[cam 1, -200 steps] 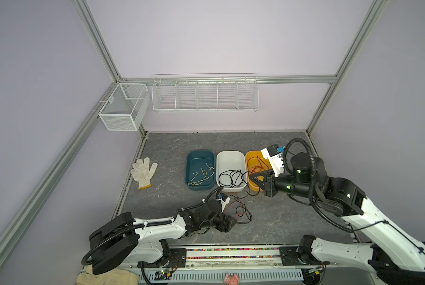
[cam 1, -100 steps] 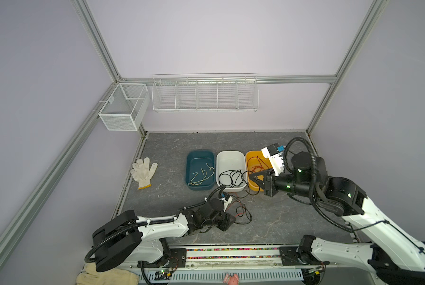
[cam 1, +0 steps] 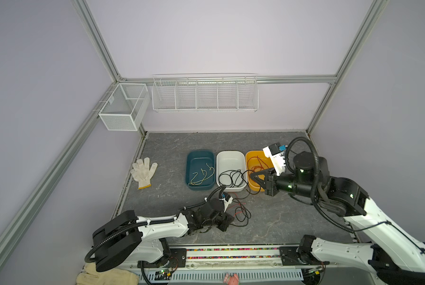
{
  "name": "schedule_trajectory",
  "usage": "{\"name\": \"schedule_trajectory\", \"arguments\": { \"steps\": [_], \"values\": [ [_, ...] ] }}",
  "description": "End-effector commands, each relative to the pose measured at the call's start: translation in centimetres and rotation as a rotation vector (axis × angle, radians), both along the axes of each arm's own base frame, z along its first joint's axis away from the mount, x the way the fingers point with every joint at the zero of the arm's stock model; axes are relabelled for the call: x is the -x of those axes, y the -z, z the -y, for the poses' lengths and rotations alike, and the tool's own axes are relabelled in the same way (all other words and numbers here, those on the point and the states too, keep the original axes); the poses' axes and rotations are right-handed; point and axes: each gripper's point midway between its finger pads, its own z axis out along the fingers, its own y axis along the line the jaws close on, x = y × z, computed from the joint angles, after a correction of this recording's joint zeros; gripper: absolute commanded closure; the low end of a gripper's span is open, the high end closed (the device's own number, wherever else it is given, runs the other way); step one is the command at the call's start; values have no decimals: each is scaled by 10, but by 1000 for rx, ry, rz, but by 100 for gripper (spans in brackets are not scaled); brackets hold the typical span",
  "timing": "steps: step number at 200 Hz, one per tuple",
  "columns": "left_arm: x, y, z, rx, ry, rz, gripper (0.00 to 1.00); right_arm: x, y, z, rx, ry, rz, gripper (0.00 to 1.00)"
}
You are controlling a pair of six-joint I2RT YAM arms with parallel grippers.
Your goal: Untangle the cables
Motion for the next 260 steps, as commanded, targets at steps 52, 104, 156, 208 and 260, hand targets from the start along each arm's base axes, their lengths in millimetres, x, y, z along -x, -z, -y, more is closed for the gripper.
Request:
{"name": "schedule_trajectory", "arguments": {
  "steps": [52,104,156,208,260],
  "values": [
    [3,3,-8,-3,-5,5,100,-5,-35,31,-31,107,124,94],
    [4,18,-26,-77,-48,-16,100,-6,-54,60,-21,187,196,93],
    [1,26,-43,-136,-101,-13,100,-7,-68,77,6,235,247,93],
    [-6,17,-50,-126,-155,20,100,-24,-52,66,85,235,246,93],
    [-5,9,-56,-94,-168,40,100,-41,-47,42,93,187,233,94]
  ]
}}
